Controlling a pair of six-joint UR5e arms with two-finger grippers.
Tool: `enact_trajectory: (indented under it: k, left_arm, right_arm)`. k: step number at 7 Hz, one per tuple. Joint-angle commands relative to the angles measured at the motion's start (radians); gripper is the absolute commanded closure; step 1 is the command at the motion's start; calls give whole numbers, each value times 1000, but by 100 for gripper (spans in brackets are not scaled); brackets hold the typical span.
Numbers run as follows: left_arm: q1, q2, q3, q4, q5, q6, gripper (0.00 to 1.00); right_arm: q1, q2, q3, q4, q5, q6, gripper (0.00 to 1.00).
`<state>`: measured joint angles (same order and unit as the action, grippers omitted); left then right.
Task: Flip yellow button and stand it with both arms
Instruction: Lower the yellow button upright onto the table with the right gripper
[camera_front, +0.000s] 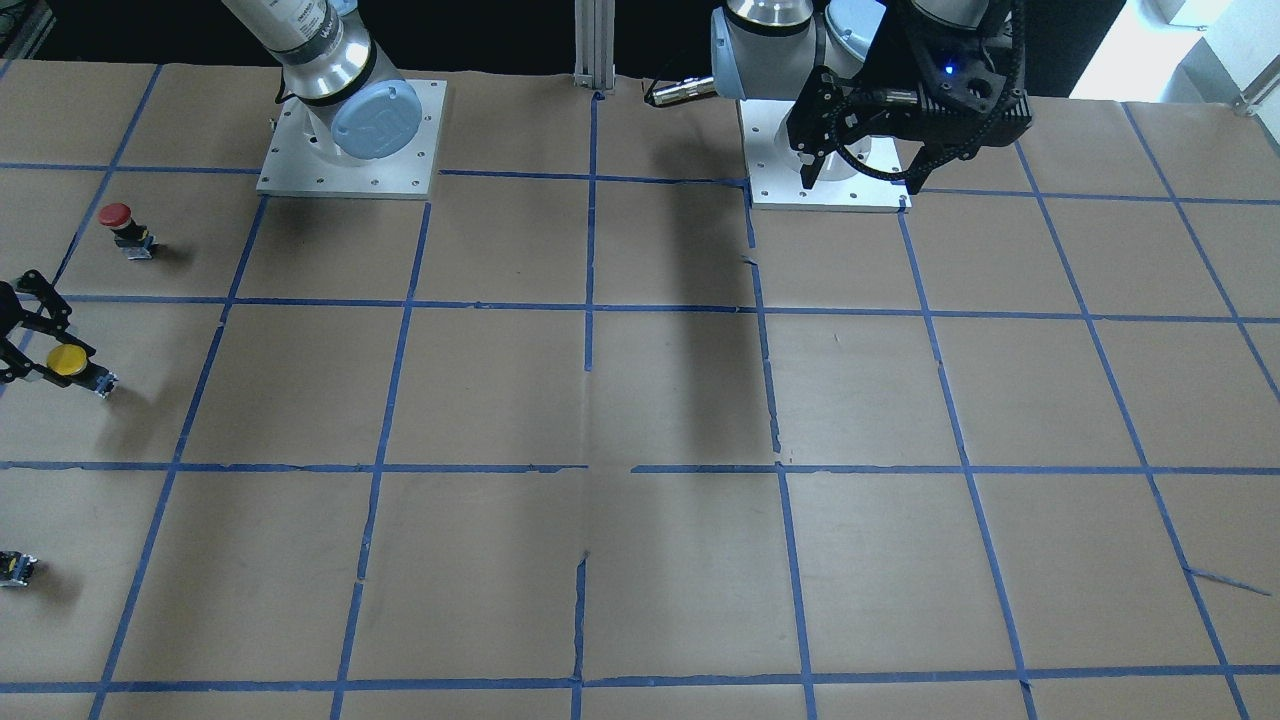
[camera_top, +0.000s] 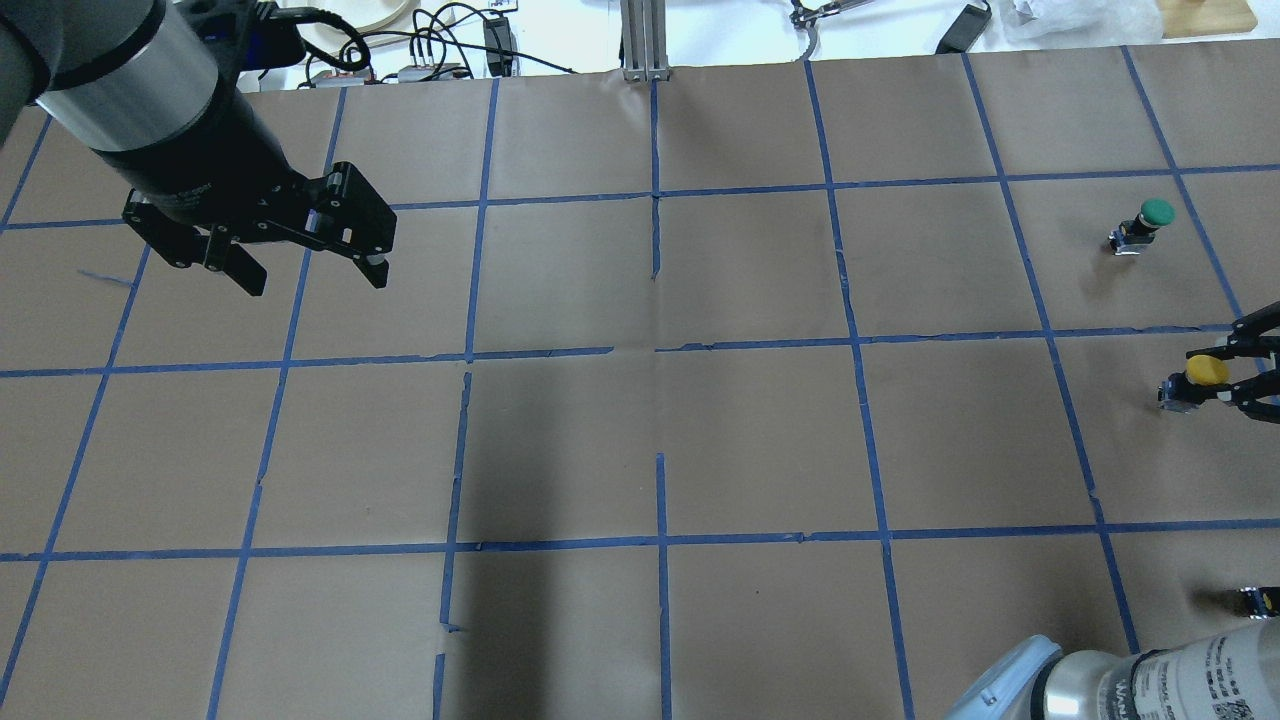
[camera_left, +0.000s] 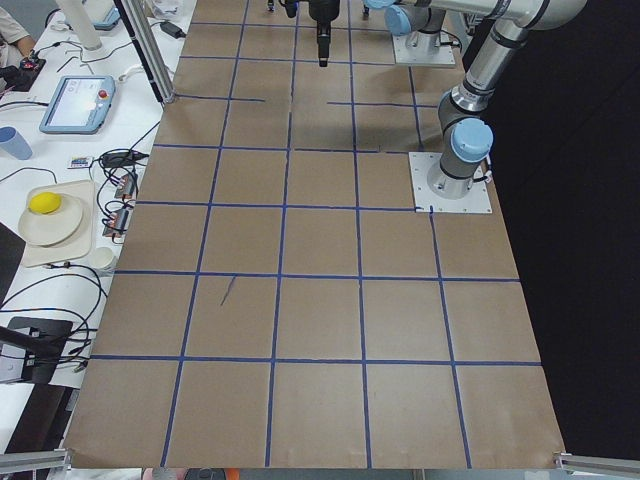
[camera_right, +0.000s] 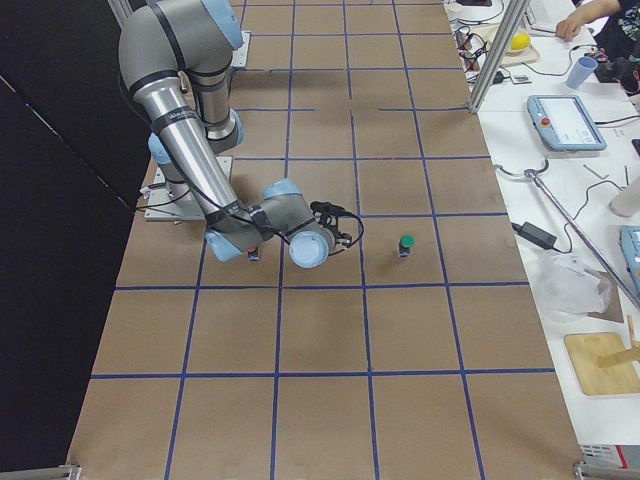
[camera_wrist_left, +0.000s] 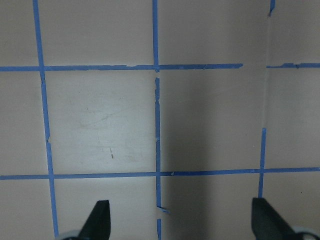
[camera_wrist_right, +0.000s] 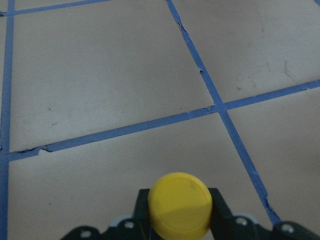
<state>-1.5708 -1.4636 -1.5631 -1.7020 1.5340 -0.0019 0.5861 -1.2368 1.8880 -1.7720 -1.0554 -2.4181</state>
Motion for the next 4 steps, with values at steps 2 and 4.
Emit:
enact_trajectory:
  k: [2, 4]
  left_arm:
    - [0, 0, 0, 1, 0, 0, 0]
    - [0, 0, 1, 5, -2, 0, 0]
  right_arm:
    - [-2, 0, 2, 0, -2, 1, 55]
    - [-2, 3, 2, 0, -2, 4, 43]
